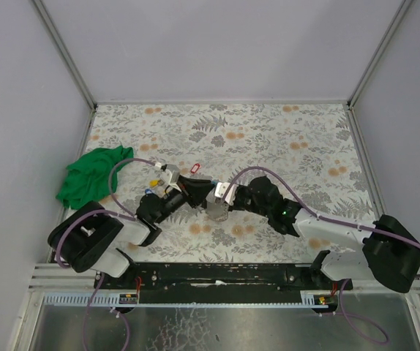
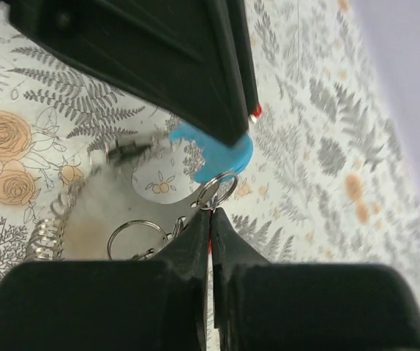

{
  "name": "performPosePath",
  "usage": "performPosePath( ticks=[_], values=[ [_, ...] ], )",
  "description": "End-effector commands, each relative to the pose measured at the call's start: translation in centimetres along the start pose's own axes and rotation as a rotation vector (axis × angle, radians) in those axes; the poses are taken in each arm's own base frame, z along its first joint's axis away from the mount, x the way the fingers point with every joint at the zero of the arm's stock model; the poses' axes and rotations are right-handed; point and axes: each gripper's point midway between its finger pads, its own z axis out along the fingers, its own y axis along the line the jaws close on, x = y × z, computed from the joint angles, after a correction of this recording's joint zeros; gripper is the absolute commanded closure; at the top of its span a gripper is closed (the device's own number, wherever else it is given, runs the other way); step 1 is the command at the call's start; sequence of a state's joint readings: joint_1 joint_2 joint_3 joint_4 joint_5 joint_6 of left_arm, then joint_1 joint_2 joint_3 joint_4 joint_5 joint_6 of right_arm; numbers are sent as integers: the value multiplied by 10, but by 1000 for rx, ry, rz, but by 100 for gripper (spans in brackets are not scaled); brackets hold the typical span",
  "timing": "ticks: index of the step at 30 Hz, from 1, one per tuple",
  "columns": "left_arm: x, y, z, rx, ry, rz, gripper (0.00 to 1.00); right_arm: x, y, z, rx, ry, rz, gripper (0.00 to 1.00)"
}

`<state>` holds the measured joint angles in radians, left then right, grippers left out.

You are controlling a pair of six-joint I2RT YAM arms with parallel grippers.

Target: Put the keys on the keyring

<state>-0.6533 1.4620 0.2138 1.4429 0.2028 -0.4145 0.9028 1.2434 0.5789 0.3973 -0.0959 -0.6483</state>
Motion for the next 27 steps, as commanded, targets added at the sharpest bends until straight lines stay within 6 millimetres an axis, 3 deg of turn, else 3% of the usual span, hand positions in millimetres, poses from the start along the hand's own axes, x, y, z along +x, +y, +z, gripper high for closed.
performPosePath(
  ticks=[1,6,9,10,11,16,20,27],
  values=[
    [-29,16,6,-27,-93,-17,70,5,-10,9,49,-20,338,100],
    [-37,43,-8,-113,-88,-32,58,46,-20,14,109,77,583,100],
    [-38,58,-16,-190,-61,-38,41,76,-29,18,151,165,749,100],
    [-43,59,-19,-209,-67,-31,9,84,-31,20,158,191,792,100],
    [-44,62,-23,-232,-63,-28,1,91,-32,21,170,213,831,100],
    [-53,77,-44,-382,-46,-12,0,123,-35,20,244,302,1007,96],
    [-65,81,-62,-478,-69,-26,0,144,-34,9,302,354,1095,73],
    [-87,92,-97,-703,-105,-109,0,135,-47,-27,418,319,1098,43]
  ],
)
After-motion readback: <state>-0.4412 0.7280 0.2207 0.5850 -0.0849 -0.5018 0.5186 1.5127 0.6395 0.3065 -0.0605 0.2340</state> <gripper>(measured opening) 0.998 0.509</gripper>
